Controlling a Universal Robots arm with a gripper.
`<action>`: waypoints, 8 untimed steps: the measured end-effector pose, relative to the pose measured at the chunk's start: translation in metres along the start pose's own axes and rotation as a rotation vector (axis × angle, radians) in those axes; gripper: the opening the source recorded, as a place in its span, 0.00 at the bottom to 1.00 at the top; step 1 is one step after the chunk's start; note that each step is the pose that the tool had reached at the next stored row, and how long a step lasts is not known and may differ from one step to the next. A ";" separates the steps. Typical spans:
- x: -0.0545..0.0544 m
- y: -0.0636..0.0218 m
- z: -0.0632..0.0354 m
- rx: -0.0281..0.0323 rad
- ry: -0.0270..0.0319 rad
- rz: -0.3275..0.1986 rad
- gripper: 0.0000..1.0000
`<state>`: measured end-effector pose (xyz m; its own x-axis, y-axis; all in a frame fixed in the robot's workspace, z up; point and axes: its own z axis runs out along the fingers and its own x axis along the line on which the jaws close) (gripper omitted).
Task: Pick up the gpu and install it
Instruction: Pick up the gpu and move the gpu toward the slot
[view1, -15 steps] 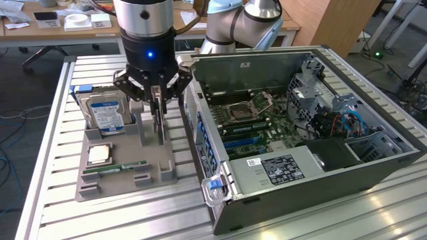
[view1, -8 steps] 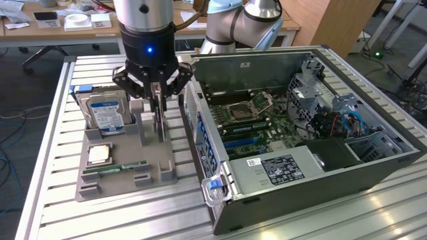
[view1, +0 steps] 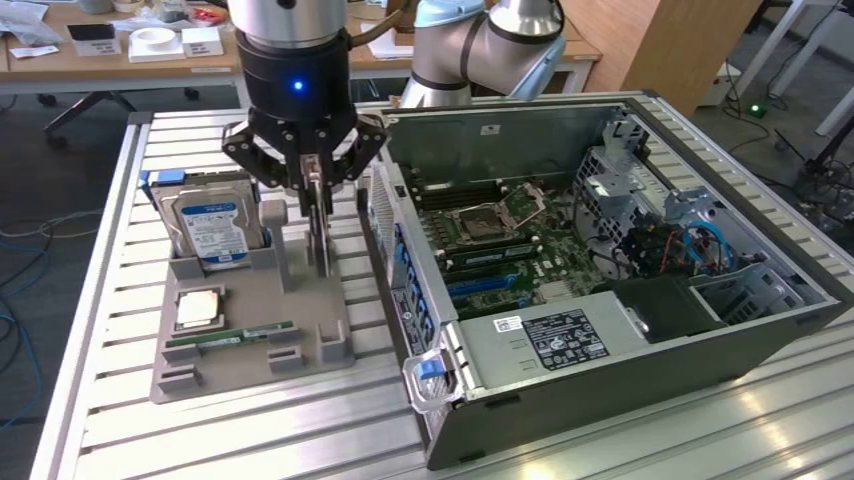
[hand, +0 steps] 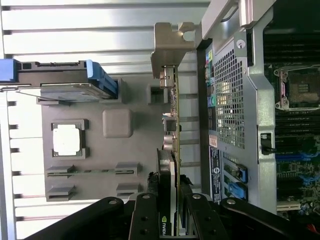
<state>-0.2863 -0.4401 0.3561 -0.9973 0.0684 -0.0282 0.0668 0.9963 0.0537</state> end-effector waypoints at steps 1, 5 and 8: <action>0.000 0.0001 -0.0013 -0.0006 0.0000 0.000 0.27; 0.000 0.0003 -0.0061 -0.0032 -0.0001 0.000 0.27; 0.000 0.0005 -0.0099 -0.0052 -0.0001 0.000 0.27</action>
<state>-0.2863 -0.4401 0.3660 -0.9972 0.0685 -0.0283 0.0668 0.9960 0.0589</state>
